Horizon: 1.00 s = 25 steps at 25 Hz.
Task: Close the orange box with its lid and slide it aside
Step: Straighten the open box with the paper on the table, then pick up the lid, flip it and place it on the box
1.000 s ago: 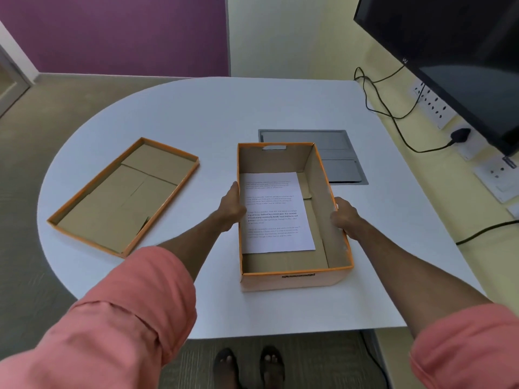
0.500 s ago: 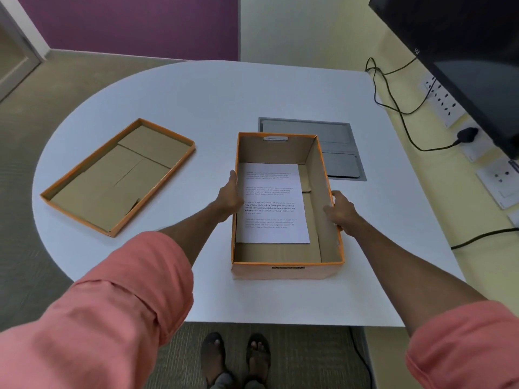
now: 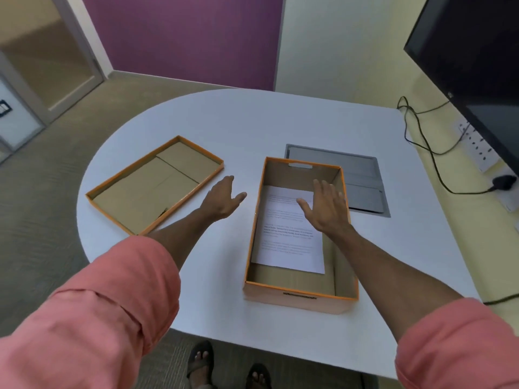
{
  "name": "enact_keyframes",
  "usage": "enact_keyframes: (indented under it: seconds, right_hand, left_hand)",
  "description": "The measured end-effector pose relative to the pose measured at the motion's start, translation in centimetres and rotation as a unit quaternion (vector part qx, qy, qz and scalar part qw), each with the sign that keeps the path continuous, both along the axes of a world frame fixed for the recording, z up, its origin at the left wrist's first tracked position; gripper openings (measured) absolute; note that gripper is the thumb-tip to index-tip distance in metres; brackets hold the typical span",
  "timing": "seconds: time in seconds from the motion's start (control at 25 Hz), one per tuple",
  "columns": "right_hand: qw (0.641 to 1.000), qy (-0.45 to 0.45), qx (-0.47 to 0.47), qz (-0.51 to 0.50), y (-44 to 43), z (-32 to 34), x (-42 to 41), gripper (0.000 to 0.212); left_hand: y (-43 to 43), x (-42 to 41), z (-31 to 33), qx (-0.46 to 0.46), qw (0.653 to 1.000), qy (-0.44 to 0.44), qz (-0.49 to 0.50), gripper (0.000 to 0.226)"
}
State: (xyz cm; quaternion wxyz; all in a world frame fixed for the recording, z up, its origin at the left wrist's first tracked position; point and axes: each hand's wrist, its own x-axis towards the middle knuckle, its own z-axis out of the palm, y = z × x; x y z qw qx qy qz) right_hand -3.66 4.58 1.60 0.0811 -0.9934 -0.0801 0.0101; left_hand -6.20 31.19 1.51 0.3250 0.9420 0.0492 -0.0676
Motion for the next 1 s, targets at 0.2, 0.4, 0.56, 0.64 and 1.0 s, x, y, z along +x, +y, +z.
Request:
enact_keyframes:
  seconds: [0.2,0.4,0.56,0.64,1.0]
  right_hand:
    - [0.999,0.004,0.018,0.046,7.9,0.5,2.0,0.075]
    - [0.996,-0.005,0.032,0.084,16.6,0.1,4.0,0.072]
    - [0.996,0.007,0.031,0.088,23.7,-1.5,5.2,0.071]
    - [0.996,0.017,0.022,0.085,27.0,-2.7,5.7,0.070]
    - [0.993,0.104,0.016,0.049,38.1,-9.2,7.3,0.068]
  left_hand:
    - [6.1,0.3,1.3,0.097,0.995,-0.023,-0.002,0.067]
    - [13.9,2.1,0.6,0.157,0.988,0.006,-0.005,0.074]
    - [20.7,4.0,-0.8,0.183,0.983,0.023,-0.019,0.075]
    - [23.8,5.1,-1.7,0.188,0.981,0.034,-0.024,0.076]
    - [34.9,11.2,-7.6,0.218,0.971,0.087,-0.041,0.075]
